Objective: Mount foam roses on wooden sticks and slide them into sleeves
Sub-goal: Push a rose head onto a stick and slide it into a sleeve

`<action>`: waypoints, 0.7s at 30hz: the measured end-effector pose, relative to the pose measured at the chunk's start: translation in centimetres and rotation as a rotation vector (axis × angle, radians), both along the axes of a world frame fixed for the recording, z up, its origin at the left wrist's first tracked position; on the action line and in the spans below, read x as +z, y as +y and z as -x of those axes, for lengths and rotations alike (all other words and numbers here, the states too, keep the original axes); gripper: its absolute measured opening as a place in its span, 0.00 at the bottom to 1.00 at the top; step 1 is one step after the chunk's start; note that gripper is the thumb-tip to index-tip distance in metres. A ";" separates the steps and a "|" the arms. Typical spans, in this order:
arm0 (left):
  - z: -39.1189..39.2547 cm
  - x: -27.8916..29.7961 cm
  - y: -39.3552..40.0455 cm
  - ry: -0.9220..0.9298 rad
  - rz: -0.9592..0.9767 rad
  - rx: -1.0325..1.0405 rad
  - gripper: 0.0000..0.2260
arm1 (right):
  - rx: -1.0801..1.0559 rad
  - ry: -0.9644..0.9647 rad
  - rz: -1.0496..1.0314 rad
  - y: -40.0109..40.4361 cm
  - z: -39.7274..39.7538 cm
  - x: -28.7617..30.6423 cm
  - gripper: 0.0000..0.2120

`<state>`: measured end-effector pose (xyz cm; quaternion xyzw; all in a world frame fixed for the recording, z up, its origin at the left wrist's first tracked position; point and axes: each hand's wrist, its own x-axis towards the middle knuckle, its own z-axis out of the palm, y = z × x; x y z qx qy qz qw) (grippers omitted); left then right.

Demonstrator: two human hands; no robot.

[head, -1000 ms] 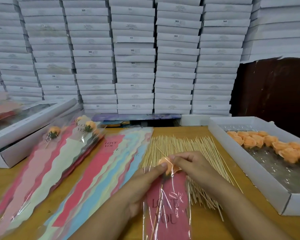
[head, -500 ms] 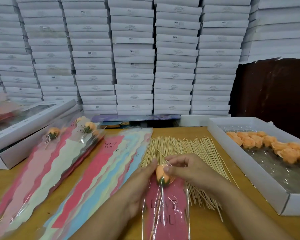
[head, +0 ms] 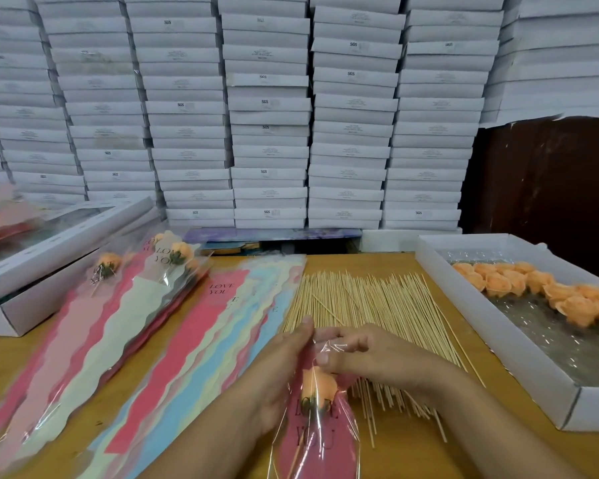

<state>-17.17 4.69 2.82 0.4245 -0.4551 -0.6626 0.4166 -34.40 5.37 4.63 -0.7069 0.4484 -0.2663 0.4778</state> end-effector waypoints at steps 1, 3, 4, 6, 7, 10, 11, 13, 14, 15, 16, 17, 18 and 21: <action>0.0 0.0 0.0 0.008 0.001 -0.005 0.19 | 0.006 -0.009 0.002 0.0 0.0 0.0 0.16; 0.0 0.0 0.0 0.012 0.000 -0.014 0.19 | 0.019 -0.060 0.025 0.0 0.1 0.1 0.13; 0.1 0.0 -0.1 0.010 0.000 -0.014 0.20 | -0.003 -0.096 0.040 0.1 0.2 0.1 0.10; 0.2 0.1 -0.2 0.017 0.001 0.002 0.20 | -0.130 -0.171 0.052 0.1 0.3 0.0 0.09; 0.2 0.1 -0.3 0.031 -0.005 0.021 0.19 | -0.212 -0.212 0.047 0.0 0.4 -0.2 0.15; 0.1 0.0 -0.6 0.087 -0.005 0.073 0.17 | -0.315 -0.303 -0.039 -0.5 0.8 -1.1 0.41; 0.2 0.0 -0.6 0.106 0.002 0.084 0.16 | -0.293 -0.324 -0.090 -0.5 1.0 -1.3 0.44; 0.2 0.1 -0.6 0.164 0.003 0.119 0.16 | -0.239 -0.319 -0.194 -0.1 1.1 -1.4 0.43; 0.3 0.1 -0.6 0.193 0.007 0.133 0.16 | -0.214 -0.303 -0.233 0.2 1.1 -1.5 0.40; 0.3 0.1 -0.7 0.216 0.011 0.145 0.17 | -0.189 -0.283 -0.262 0.4 1.1 -1.7 0.38; 0.4 0.1 -0.7 0.231 0.019 0.154 0.17 | -0.166 -0.269 -0.280 0.5 1.1 -2.1 0.35; 0.4 0.1 -0.7 0.239 0.028 0.161 0.17 | -0.144 -0.268 -0.293 0.7 1.0 -2.3 0.33; 0.4 0.0 -0.8 0.239 0.037 0.163 0.16 | -0.127 -0.280 -0.300 0.8 0.8 -2.5 0.31; 0.2 -0.2 -0.7 0.235 0.019 0.126 0.14 | -0.140 -0.347 -0.272 0.9 0.4 -2.8 0.28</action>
